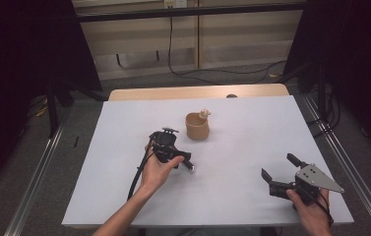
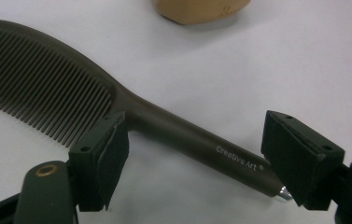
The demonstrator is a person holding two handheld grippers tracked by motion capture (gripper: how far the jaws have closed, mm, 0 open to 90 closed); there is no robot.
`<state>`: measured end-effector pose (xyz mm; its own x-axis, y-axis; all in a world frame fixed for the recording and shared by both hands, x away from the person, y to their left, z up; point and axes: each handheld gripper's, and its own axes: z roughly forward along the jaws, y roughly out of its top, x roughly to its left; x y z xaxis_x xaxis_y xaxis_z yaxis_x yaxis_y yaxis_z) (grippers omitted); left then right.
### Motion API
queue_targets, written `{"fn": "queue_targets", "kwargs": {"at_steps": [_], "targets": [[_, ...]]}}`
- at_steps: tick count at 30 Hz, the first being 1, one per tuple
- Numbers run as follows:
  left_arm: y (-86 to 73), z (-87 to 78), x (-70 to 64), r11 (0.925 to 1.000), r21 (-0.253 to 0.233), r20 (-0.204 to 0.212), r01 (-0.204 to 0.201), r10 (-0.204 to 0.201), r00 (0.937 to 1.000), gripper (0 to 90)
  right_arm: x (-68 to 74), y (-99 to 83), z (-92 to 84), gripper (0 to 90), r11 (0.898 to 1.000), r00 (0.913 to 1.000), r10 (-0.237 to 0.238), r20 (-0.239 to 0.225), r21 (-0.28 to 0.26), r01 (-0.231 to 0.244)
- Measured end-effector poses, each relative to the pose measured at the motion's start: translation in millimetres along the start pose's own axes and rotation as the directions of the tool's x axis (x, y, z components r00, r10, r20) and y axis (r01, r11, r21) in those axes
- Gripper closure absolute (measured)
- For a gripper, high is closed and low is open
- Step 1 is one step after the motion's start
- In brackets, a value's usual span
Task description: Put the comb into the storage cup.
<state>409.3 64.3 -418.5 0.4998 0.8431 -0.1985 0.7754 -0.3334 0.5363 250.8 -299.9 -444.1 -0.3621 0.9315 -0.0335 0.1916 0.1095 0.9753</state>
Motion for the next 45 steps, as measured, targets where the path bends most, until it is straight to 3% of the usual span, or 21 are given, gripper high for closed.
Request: {"fn": "queue_targets", "kwargs": {"at_steps": [7,12,20,26,38,45], "targets": [[1.5,0.5,-1.5,0.9997,0.022,-0.022,0.011,-0.011,0.9997,27.3,-0.2,-0.1,0.0,1.6,1.000,1.0000,0.000,-0.002,-0.001,0.000],[0.9,5.4,0.5,0.9971,0.068,-0.028,0.033,-0.031,0.9991,26.8,-0.4,-0.1,-0.2,1.6,1.000,1.0000,0.001,-0.001,-0.001,-0.001],[3.9,10.7,2.4,0.9956,0.079,-0.035,0.049,-0.047,0.9983,30.4,-0.3,-0.2,0.2,1.5,1.000,1.0000,0.000,-0.006,-0.001,0.000],[9.1,12.7,6.6,0.9931,0.075,-0.043,0.091,-0.087,0.9952,31.2,-0.3,-0.2,0.0,1.5,1.000,1.0000,-0.001,-0.008,0.000,0.001],[15.4,14.7,8.1,0.9910,0.103,-0.075,0.086,-0.078,0.9941,34.0,0.1,-0.1,0.0,1.5,1.000,1.0000,0.001,-0.009,0.002,0.000],[16.1,14.0,10.4,0.9884,0.125,-0.068,0.087,-0.079,0.9946,36.1,-0.2,-0.2,0.3,1.5,1.000,1.0000,-0.002,-0.009,0.003,0.002]]}}
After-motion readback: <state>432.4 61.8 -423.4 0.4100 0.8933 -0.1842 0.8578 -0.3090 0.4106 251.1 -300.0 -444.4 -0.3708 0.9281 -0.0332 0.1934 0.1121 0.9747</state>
